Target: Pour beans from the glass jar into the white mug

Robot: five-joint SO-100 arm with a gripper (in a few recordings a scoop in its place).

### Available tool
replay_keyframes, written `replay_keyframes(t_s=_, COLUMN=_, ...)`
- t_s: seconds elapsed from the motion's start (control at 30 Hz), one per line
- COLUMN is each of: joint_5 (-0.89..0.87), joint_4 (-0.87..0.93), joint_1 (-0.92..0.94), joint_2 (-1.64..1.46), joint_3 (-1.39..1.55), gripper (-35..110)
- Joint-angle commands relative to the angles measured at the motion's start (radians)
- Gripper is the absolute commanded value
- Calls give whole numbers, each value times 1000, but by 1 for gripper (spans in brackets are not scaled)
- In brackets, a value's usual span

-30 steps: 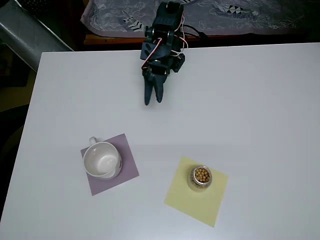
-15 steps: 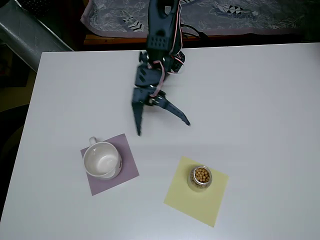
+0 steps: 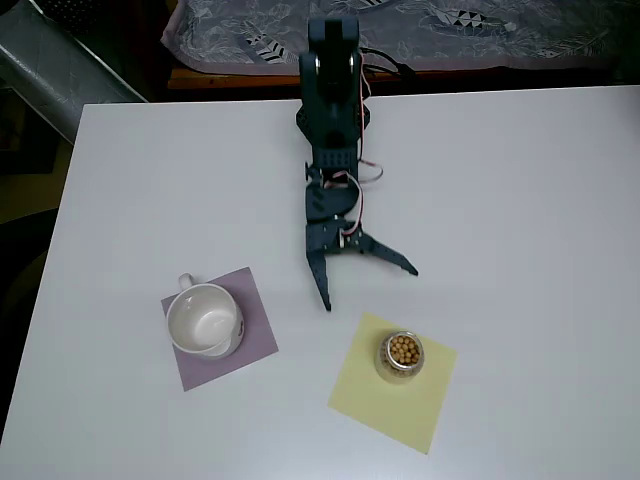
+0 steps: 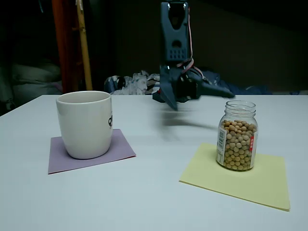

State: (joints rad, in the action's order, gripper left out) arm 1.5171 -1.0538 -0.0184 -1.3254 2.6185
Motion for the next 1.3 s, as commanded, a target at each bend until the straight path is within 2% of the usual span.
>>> replay_keyframes(t_s=0.0, joint_5=41, joint_4=-41, joint_1=-23, joint_2=126, joint_3=-161, gripper=70)
replay_keyframes(t_s=0.3, joint_5=72, joint_4=-40, joint_1=-55, joint_2=443, joint_3=-554, gripper=66)
replay_keyframes(t_s=0.8, joint_5=69, joint_4=9, joint_1=-132, joint_2=603, joint_3=-778, gripper=66)
replay_keyframes(t_s=1.03, joint_5=55, joint_4=31, joint_1=-147, joint_2=607, joint_3=-808, gripper=50)
replay_keyframes(t_s=1.27, joint_5=44, joint_4=32, joint_1=-161, joint_2=601, joint_3=-799, gripper=27)
